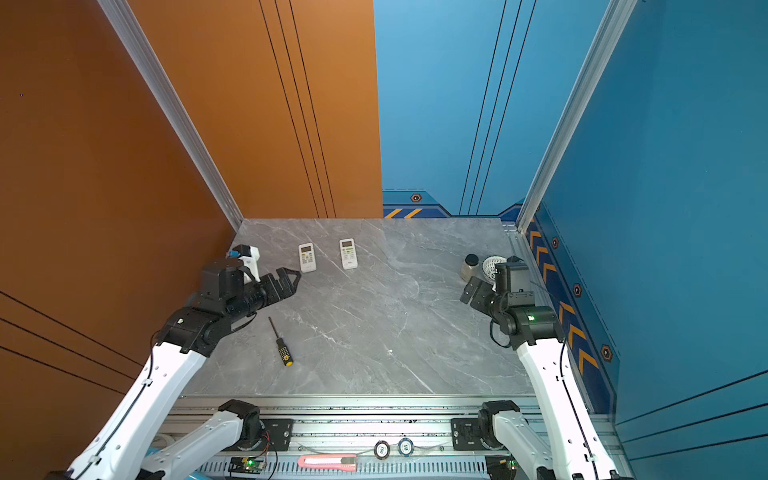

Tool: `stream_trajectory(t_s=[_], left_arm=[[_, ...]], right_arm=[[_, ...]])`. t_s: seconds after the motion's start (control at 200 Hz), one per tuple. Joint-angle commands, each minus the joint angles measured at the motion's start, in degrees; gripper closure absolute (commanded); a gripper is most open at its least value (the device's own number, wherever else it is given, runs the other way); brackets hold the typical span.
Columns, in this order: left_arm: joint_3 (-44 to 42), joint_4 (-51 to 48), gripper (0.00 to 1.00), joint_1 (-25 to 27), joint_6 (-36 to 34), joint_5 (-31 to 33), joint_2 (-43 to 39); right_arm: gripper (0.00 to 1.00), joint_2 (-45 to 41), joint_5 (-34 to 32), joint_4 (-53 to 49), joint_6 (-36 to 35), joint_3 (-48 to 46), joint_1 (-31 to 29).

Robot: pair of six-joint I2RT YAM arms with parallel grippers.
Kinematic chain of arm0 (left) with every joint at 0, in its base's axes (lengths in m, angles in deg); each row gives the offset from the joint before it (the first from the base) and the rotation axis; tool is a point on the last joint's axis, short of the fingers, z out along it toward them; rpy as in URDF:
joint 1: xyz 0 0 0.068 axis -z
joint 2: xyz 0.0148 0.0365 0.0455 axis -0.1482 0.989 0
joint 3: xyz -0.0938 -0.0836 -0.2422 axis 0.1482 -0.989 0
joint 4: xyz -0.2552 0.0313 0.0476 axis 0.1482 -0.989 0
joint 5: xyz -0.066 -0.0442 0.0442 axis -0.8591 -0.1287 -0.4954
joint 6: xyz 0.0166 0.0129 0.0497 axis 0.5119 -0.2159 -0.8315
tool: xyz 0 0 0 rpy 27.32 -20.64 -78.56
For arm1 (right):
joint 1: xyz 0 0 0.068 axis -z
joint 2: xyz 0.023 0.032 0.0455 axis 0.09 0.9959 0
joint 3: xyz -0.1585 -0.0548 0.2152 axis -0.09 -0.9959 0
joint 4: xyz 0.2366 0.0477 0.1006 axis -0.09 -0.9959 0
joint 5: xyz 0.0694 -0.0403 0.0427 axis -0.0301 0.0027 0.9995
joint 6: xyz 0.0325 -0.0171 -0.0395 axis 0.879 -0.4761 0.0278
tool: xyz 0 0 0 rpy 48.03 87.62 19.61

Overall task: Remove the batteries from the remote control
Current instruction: 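Grasp the nearer white remote with the left gripper while the right arm advances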

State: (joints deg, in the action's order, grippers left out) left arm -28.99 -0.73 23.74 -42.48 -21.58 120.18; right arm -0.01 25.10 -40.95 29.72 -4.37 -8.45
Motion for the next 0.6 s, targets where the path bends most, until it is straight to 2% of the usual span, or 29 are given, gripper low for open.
stream_trajectory(t_s=[0.0,0.26,0.4,0.511,0.591], left_arm=[[1.85,-5.48,0.02,1.57,0.72,-1.72,-0.55],[1.23,-7.57,0.02,2.61,0.08,-1.05,-2.35],[2.19,-13.82,0.02,2.39,0.62,1.61,-2.29],[2.01,-21.83,0.02,1.29,2.35,6.51,-2.05],[-0.04,-23.28,0.02,-0.83,3.5,6.69,-2.82]], right_arm=[[0.0,0.61,2.62,-3.64,2.57,0.87,0.78],[0.0,2.89,6.45,-1.57,-3.99,0.97,-0.43],[0.0,2.72,10.42,1.93,-4.99,0.03,-4.46],[0.0,3.31,5.29,1.35,-5.07,0.07,-8.85],[0.0,3.83,5.13,1.49,-4.92,-0.37,-9.15]])
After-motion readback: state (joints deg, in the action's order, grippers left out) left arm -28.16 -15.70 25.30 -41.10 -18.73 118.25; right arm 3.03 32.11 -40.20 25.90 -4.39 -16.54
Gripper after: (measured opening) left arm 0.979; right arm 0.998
